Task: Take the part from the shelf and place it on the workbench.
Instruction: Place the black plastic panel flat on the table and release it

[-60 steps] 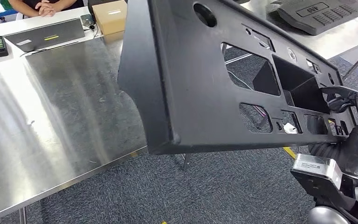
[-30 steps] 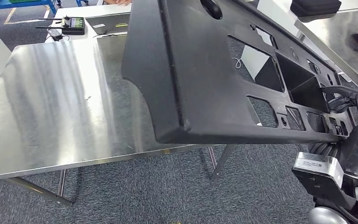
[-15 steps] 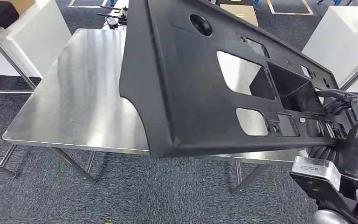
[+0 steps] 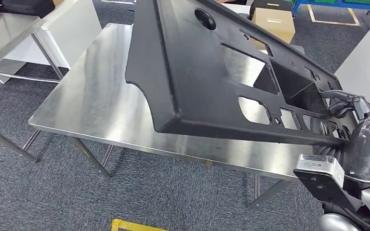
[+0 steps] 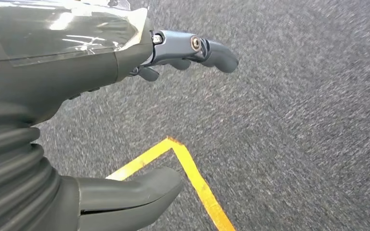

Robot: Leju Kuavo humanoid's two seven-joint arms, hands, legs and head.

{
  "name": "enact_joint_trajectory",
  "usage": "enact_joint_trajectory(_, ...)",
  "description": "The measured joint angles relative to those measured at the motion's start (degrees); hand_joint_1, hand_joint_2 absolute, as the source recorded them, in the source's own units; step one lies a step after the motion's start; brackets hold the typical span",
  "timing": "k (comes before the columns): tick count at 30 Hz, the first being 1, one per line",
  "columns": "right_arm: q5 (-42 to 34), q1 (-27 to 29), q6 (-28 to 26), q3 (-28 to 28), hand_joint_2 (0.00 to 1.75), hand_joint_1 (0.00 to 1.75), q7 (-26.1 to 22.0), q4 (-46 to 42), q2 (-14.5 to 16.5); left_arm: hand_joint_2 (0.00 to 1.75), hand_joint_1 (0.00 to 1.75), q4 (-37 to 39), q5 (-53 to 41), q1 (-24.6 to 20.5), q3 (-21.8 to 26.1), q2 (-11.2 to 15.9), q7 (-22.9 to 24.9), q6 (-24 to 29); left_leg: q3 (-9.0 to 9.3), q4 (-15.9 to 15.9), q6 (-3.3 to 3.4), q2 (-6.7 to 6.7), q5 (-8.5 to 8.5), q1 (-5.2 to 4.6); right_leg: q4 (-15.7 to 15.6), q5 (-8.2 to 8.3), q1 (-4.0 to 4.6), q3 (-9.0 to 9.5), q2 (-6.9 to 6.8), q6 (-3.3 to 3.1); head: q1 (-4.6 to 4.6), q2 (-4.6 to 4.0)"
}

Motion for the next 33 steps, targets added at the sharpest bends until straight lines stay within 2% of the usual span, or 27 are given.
enact_joint_trajectory(1,0.0,-0.1,0.1,0.0,1.75,1.75,0.0,0.1,0.0,1.75,0.00,0.0,-0.1,-0.1,0.0,0.0,-0.1,0.0,0.12,-0.6,0.25,-0.03,-0.03,-0.20,0.0,-0.08,0.20,0.10,-0.58,0.25,0.07,0.00)
enact_joint_trajectory(3,0.0,-0.2,0.3,0.0,1.75,1.75,0.1,0.3,0.0,1.75,0.00,0.1,-0.2,-0.2,0.1,0.0,-0.2,0.1,0.03,-0.9,0.93,-1.51,0.34,-0.19,-0.1,-0.25,0.20,0.36,-1.51,0.74,0.09,0.00)
enact_joint_trajectory(4,0.0,-0.2,0.3,0.0,1.75,1.75,0.1,0.4,0.0,1.75,0.00,0.1,-0.2,-0.2,0.1,0.0,-0.2,0.1,0.12,-1.2,1.32,-2.15,0.60,-0.09,0.4,-0.69,0.12,0.21,-0.83,0.95,0.13,0.00)
enact_joint_trajectory(5,0.0,-0.2,0.3,0.0,1.75,1.75,0.2,0.4,0.0,1.75,0.00,0.1,-0.3,-0.2,0.2,0.0,-0.3,0.1,0.21,-1.5,1.73,-2.79,0.90,0.09,2.0,-1.67,0.03,-0.47,0.66,1.00,0.17,0.00)
enact_joint_trajectory(7,0.0,-0.1,0.3,-0.1,1.75,1.75,0.2,0.6,0.0,1.75,0.00,0.1,-0.3,-0.4,0.2,0.1,-0.3,0.1,0.13,-1.7,2.22,-4.15,1.28,0.26,8.7,-4.79,-0.25,-3.52,4.44,0.78,0.31,0.00)
enact_joint_trajectory(8,0.0,-0.1,0.3,-0.1,1.75,1.75,0.2,0.8,-0.1,1.75,0.00,0.1,-0.3,-0.4,0.2,0.1,-0.3,0.1,-0.02,-1.7,2.31,-4.94,1.37,0.26,12.6,-6.24,-0.35,-5.44,5.48,0.74,0.33,0.00)
enact_joint_trajectory(9,0.0,0.0,0.3,-0.1,1.75,1.75,0.3,0.9,-0.1,1.75,0.00,0.2,-0.3,-0.4,0.2,0.1,-0.4,0.1,-0.12,-1.7,2.32,-5.71,1.43,0.26,15.4,-7.02,-0.41,-6.86,5.86,0.89,0.35,0.00)
enact_joint_trajectory(10,0.1,0.1,0.4,-0.1,1.75,1.75,0.3,1.1,-0.1,1.75,0.00,0.2,-0.3,-0.4,0.3,0.1,-0.4,0.1,-0.17,-1.7,2.29,-6.42,1.49,0.26,16.1,-6.82,-0.50,-7.31,5.98,1.29,0.36,0.00)
enact_joint_trajectory(11,0.2,0.1,0.5,-0.1,1.75,1.75,0.4,1.2,-0.1,1.75,0.00,0.2,-0.4,-0.4,0.4,0.1,-0.5,0.1,-0.15,-1.7,2.23,-7.03,1.54,0.29,14.4,-5.71,-0.61,-6.63,6.02,1.84,0.37,0.00)
enact_joint_trajectory(13,0.8,0.0,0.8,-0.2,1.75,1.75,0.6,1.4,-0.1,1.75,0.00,0.3,-0.5,-0.4,0.5,0.1,-0.7,0.1,-0.05,-1.6,1.95,-8.03,1.61,0.31,6.4,-2.22,-0.99,-3.15,6.24,2.94,0.41,0.00)
enact_joint_trajectory(14,1.0,0.0,0.9,-0.3,1.75,1.75,0.7,1.4,-0.2,1.75,0.00,0.4,-0.6,-0.4,0.6,0.2,-0.8,0.1,-0.08,-1.5,1.70,-8.43,1.59,0.22,2.9,-0.89,-1.08,-1.73,6.45,3.03,0.40,0.00)
enact_joint_trajectory(15,1.1,0.0,0.9,-0.4,1.75,1.75,0.7,1.5,-0.2,1.75,0.00,0.5,-0.6,-0.4,0.7,0.2,-0.9,0.1,-0.20,-1.4,1.53,-8.69,1.50,0.10,0.7,-0.05,-1.21,-0.80,6.66,2.85,0.39,0.00)
enact_joint_trajectory(16,1.2,0.0,0.9,-0.5,1.75,1.75,0.7,1.7,-0.1,1.75,0.00,0.5,-0.7,-0.4,0.7,0.3,-0.9,0.1,-0.35,-1.3,1.64,-8.79,1.48,-0.03,-0.2,0.21,-1.23,-0.55,6.83,2.53,0.37,0.00)
enact_joint_trajectory(19,1.1,0.0,0.8,-0.7,1.75,1.75,0.7,1.9,0.0,1.75,0.00,0.8,-0.7,-0.4,0.7,0.4,-1.0,0.1,-0.51,-1.2,2.50,-8.59,1.60,-0.04,-0.2,0.57,-1.05,-0.53,6.92,1.89,0.34,0.00)
enact_joint_trajectory(22,0.9,0.0,0.6,-0.9,1.75,1.75,0.5,2.2,0.0,1.75,0.00,1.1,-0.9,-0.6,0.7,0.4,-1.2,0.0,-0.35,-1.5,2.35,-8.45,1.74,0.11,-0.2,0.67,-0.78,-0.56,7.00,1.68,0.34,0.00)
enact_joint_trajectory(25,0.7,-0.2,0.4,-1.1,1.75,1.75,0.2,2.6,0.0,1.75,0.00,1.5,-1.2,-0.9,0.7,0.5,-1.3,0.1,-0.22,-1.8,1.96,-8.36,1.92,0.25,-0.2,0.68,-0.59,-0.59,7.03,1.63,0.33,0.00)
enact_joint_trajectory(30,0.3,-0.7,0.1,-1.8,1.75,1.75,0.6,3.6,-0.1,1.75,0.00,2.7,-1.9,-1.2,0.7,0.7,-1.3,0.5,-0.23,-2.0,0.63,-8.31,1.96,0.41,-0.1,0.64,-0.41,-0.72,7.03,1.14,0.34,0.00)
enact_joint_trajectory(33,0.5,-0.9,0.1,-3.0,1.75,1.75,2.0,5.0,-0.5,1.75,0.00,3.5,-1.9,-1.4,0.7,1.0,-1.2,0.7,-0.24,-2.0,0.26,-8.30,1.93,0.39,-0.1,0.61,-0.42,-0.88,7.03,1.11,0.34,0.00)
